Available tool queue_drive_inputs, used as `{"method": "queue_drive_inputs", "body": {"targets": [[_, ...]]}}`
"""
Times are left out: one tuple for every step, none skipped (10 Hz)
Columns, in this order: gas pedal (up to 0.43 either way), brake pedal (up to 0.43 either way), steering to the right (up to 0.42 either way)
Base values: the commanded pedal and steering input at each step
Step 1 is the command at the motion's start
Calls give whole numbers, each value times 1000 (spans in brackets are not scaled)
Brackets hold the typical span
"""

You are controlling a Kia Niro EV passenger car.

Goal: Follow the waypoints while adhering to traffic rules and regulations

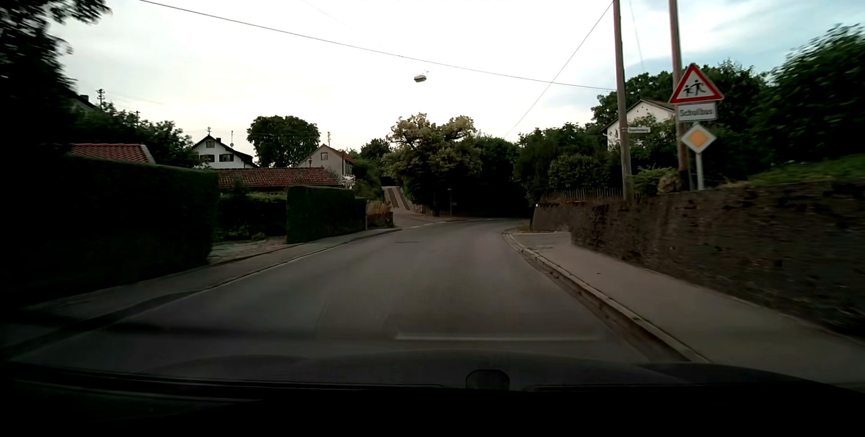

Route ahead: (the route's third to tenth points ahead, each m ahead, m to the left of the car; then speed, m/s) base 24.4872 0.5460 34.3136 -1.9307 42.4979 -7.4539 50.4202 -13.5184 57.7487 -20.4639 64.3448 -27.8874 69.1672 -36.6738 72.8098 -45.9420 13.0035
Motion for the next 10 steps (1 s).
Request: {"method": "queue_drive_inputs", "body": {"targets": [[0,104,8],[0,122,8],[0,134,9],[0,140,10],[0,146,17],[0,152,23],[0,152,27],[0,159,27],[0,159,28],[0,165,30]]}}
